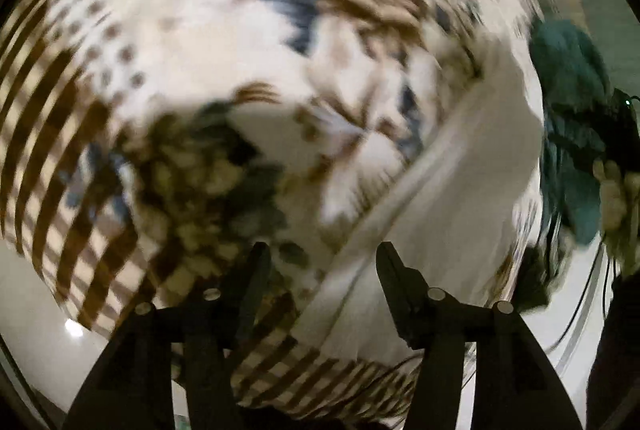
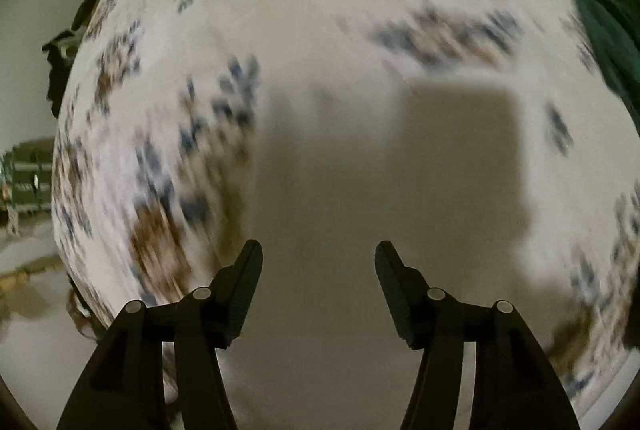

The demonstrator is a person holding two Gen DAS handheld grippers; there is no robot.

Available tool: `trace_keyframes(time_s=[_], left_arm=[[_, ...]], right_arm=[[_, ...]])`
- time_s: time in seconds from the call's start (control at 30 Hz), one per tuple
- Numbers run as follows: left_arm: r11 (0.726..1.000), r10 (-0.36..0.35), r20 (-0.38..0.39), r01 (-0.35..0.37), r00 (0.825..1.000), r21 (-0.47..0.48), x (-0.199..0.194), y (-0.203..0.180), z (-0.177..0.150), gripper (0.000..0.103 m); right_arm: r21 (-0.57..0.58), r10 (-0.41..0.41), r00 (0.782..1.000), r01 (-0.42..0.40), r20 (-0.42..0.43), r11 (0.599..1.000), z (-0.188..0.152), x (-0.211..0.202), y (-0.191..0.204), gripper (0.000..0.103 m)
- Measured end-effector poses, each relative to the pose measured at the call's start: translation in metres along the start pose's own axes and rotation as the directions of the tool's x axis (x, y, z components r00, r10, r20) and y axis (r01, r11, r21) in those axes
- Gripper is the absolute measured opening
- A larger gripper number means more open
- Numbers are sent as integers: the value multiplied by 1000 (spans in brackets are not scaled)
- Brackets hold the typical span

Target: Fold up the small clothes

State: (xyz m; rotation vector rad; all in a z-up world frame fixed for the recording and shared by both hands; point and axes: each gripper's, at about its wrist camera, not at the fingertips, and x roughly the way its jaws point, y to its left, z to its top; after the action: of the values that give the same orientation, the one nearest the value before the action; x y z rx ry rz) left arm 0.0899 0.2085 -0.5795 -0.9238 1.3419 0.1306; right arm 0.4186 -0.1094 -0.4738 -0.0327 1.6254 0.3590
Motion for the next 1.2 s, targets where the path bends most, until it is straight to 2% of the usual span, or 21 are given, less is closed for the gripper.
trace_keyframes(time_s=[0.1,0.13,0.2,0.23,0.27,0.3,0.37,0.4,0.43,0.47,0.53,0.6,0.8,0.87,0.9,0.93,0.97,1.03,1.13,1.17,1.2], left_arm=[[996,18,-48,-13,999,90,13,-28,-8,52],[993,37,-72,-29,997,117,23,-39,-14,52],[984,87,-95,-71,992,165,41,-53,-21,51],[977,120,-98,-99,988,190,49,-59,-25,47],[965,164,-88,-141,983,222,57,-65,-32,18],[957,194,-85,-169,977,237,62,-68,-36,3],[948,215,-50,-196,975,252,61,-72,-44,2],[943,226,-32,-211,974,257,58,-74,-47,2],[940,235,-18,-223,972,259,54,-75,-49,2],[939,242,-7,-233,970,253,48,-75,-52,2],[941,247,10,-242,969,237,35,-72,-57,2],[938,256,27,-255,966,234,27,-73,-54,2],[922,271,80,-282,959,264,13,-82,-42,2],[921,280,72,-289,957,261,17,-79,-41,2],[922,283,61,-289,957,257,20,-76,-39,2],[924,285,53,-289,957,252,23,-74,-38,2],[925,285,48,-287,957,248,24,-73,-38,2],[923,286,44,-287,957,256,28,-77,-39,2],[920,289,33,-287,957,267,32,-80,-34,2],[918,292,32,-289,956,271,33,-82,-32,2],[916,294,30,-291,955,275,34,-84,-31,2]], right_arm=[[46,-28,998,31,-59,998,-75,7,-36,61],[95,-20,995,29,-99,995,-110,17,-53,61],[192,29,987,2,-160,981,-160,35,-80,61],[260,67,979,-15,-194,966,-195,51,-95,61],[293,85,972,-17,-219,956,-217,62,-101,61],[328,102,965,-18,-241,945,-240,73,-108,61],[418,165,957,-52,-238,907,-285,90,-119,58],[457,202,954,-83,-219,886,-306,96,-121,40],[477,226,952,-105,-206,873,-320,98,-122,12],[487,241,950,-119,-197,865,-330,101,-121,1],[491,248,954,-138,-167,860,-352,101,-117,0],[471,215,963,-116,-161,874,-366,99,-113,0],[432,226,958,-131,-175,892,-405,100,-96,0],[456,248,958,-159,-142,876,-402,97,-93,1],[498,286,953,-200,-102,844,-396,93,-93,2],[530,321,945,-240,-65,813,-391,88,-98,12],[554,343,939,-271,-29,787,-390,82,-107,34],[601,367,930,-315,40,735,-388,77,-119,49],[638,405,913,-344,56,689,-376,86,-129,49],[640,405,913,-337,44,691,-373,93,-128,37],[644,397,917,-330,43,690,-371,97,-127,17]])
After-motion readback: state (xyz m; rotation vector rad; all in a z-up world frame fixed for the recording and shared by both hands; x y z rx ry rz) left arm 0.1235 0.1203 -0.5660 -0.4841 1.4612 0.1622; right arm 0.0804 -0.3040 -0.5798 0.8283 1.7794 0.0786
